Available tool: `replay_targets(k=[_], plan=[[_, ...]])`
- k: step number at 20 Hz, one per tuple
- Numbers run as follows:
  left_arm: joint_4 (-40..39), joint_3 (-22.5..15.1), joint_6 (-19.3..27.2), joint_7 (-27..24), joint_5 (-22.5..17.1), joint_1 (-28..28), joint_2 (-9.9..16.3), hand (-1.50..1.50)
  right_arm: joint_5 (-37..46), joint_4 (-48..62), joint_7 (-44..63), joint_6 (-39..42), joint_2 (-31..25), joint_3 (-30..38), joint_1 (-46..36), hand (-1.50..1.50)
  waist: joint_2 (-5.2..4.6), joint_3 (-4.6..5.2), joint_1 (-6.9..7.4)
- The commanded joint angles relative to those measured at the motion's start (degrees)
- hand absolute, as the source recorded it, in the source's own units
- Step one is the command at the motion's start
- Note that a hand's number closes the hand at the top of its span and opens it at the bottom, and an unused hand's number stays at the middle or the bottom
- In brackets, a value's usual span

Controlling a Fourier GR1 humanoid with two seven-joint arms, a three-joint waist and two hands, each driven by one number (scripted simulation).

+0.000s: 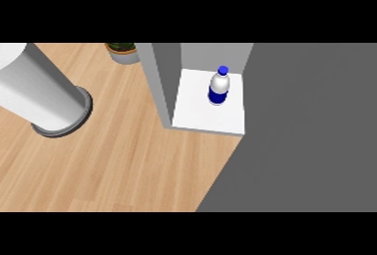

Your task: Pick up the bottled water, place it into the cabinet and close the cabinet

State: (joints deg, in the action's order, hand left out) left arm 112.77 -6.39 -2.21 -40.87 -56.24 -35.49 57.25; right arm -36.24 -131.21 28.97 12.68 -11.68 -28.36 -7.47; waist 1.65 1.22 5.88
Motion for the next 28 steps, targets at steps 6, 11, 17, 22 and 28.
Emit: replay_targets(k=[6, 11, 17, 22, 28], plan=[[-0.71, 4.52, -6.74, -1.32, -2.11, -3.31, 2.11, -1.5, 3.41, 13.82, 13.25, -12.87, 11.45, -9.51, -24.62, 1.5, -1.21, -0.6, 2.45], [-5.69, 8.96, -13.34, -4.97, -2.46, -6.34, 1.54, -1.5, -8.82, 22.28, 11.17, -13.49, 11.6, -5.14, -40.61, 1.5, -1.63, -0.93, 1.33], [-5.29, 14.76, -16.25, -5.0, -3.89, -13.38, 0.68, -1.5, -16.37, 36.1, 10.42, -13.14, 11.65, -0.09, -48.37, 1.5, -1.71, -1.23, -1.93], [-6.63, 20.14, -23.66, -6.45, -3.08, -20.27, -1.97, -1.5, -16.94, 42.61, 5.71, -10.71, 11.68, -1.74, -45.11, 1.5, -1.6, -1.26, -2.62], [-4.12, 21.79, -24.38, -5.2, -2.23, -22.22, -6.59, -1.5, -18.89, 48.44, 7.09, -4.68, 8.04, 7.53, -43.44, 1.5, -1.67, -1.32, -3.81]])
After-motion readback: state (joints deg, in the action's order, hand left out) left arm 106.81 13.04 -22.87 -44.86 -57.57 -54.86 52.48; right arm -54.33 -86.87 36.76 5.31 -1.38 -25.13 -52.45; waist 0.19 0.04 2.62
